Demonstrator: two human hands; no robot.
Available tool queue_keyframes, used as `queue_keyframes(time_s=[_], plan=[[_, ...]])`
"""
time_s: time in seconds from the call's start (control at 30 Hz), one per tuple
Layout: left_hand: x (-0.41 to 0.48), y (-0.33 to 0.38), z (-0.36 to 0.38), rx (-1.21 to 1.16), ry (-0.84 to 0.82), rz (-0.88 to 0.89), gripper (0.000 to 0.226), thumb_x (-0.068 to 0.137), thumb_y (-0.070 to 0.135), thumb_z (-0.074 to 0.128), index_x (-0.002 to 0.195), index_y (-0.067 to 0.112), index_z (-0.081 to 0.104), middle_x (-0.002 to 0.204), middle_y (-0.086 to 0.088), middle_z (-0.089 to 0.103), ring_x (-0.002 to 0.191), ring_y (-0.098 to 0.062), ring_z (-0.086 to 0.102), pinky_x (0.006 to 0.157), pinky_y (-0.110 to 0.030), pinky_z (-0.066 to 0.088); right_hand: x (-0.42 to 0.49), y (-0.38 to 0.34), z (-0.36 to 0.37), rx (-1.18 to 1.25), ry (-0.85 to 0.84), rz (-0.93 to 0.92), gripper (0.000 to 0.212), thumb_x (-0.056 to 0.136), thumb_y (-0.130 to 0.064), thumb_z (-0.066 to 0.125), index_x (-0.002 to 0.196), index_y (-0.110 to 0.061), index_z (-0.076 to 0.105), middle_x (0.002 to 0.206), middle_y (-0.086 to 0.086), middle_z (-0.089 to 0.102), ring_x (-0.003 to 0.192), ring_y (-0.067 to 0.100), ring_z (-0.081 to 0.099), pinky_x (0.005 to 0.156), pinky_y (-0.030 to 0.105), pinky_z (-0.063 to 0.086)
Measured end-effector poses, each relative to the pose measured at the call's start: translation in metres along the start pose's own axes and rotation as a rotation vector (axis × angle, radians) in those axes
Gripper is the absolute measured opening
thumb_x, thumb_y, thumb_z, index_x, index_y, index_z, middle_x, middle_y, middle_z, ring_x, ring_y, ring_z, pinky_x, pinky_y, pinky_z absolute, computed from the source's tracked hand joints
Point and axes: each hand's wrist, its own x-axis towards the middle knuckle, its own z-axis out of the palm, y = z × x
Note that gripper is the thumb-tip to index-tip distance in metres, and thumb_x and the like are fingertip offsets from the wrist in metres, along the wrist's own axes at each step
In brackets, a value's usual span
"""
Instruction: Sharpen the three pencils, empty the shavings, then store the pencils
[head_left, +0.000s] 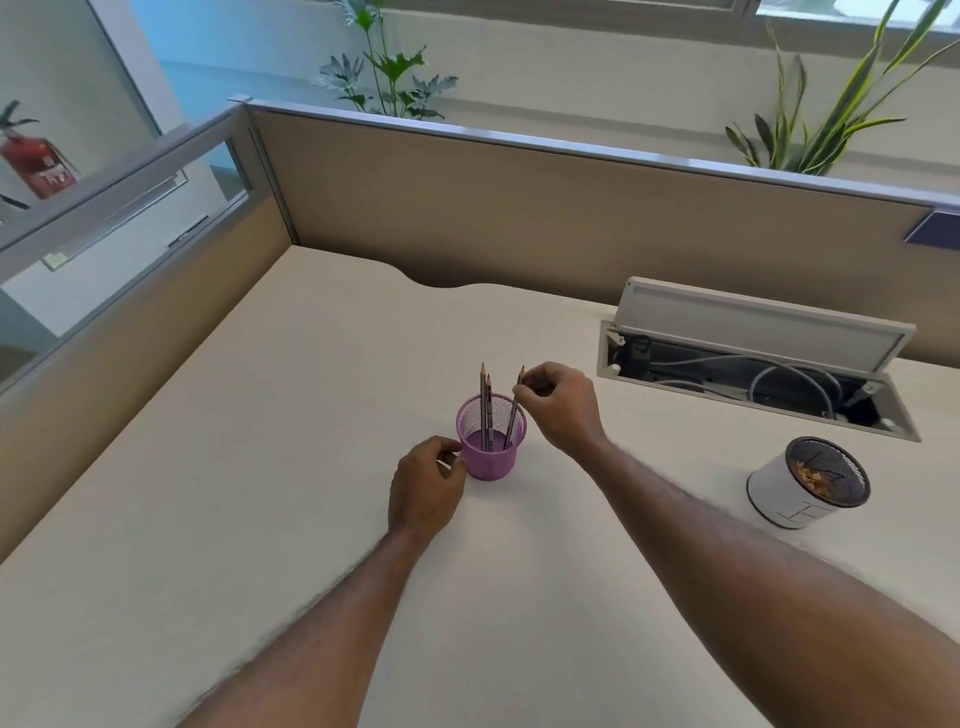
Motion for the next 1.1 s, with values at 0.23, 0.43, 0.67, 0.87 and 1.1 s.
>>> queue_keyframes(time_s=[0.23, 0.43, 0.67, 0.87, 1.1], plan=[[0.002, -0.002, 0.006, -0.020, -0.002, 0.016, 0.007, 0.085, 0.019, 0.068, 0.093, 0.021, 0.068, 0.086, 0.008, 0.069, 0.070, -0.002, 0.064, 0.058, -0.017, 0.046, 0.003, 0.010, 0.006, -0.047, -0.026, 0.067, 0.009, 0.080, -0.023, 0.074, 0.084, -0.016, 0.073, 0.074, -0.007, 0.071, 0.069, 0.004, 0.065, 0.061, 0.015, 0.048], [0.000, -0.001, 0.006, -0.017, -0.004, 0.009, 0.007, 0.086, 0.021, 0.068, 0.090, 0.026, 0.066, 0.085, 0.013, 0.067, 0.071, 0.003, 0.064, 0.057, -0.017, 0.045, 0.002, 0.011, 0.007, -0.053, -0.024, 0.070, 0.006, 0.079, -0.024, 0.074, 0.081, -0.019, 0.072, 0.070, -0.010, 0.069, 0.065, 0.002, 0.064, 0.058, 0.013, 0.045], [-0.003, 0.003, 0.002, 0.004, -0.007, -0.001, 0.005, 0.087, 0.023, 0.069, 0.092, 0.023, 0.068, 0.085, 0.013, 0.066, 0.071, 0.003, 0.063, 0.054, -0.012, 0.040, 0.005, 0.016, 0.005, -0.057, -0.055, 0.121, 0.008, 0.079, -0.019, 0.072, 0.087, -0.017, 0.073, 0.079, -0.004, 0.072, 0.077, 0.013, 0.068, 0.071, 0.026, 0.054], [-0.003, 0.004, -0.004, 0.032, 0.014, -0.011, 0.009, 0.087, 0.024, 0.069, 0.096, 0.021, 0.069, 0.087, 0.014, 0.064, 0.071, 0.005, 0.061, 0.055, -0.012, 0.039, 0.005, 0.018, -0.001, -0.066, -0.049, 0.133, 0.023, 0.081, -0.016, 0.068, 0.103, -0.014, 0.071, 0.089, -0.004, 0.071, 0.085, 0.013, 0.066, 0.074, 0.020, 0.047], [-0.013, 0.007, -0.005, 0.026, 0.007, -0.017, 0.005, 0.087, 0.023, 0.069, 0.089, 0.026, 0.067, 0.088, 0.011, 0.067, 0.071, 0.003, 0.063, 0.055, -0.014, 0.039, -0.012, 0.023, -0.024, -0.079, -0.036, 0.143, 0.021, 0.082, -0.017, 0.067, 0.103, -0.015, 0.071, 0.092, -0.003, 0.072, 0.086, 0.012, 0.067, 0.078, 0.024, 0.052]])
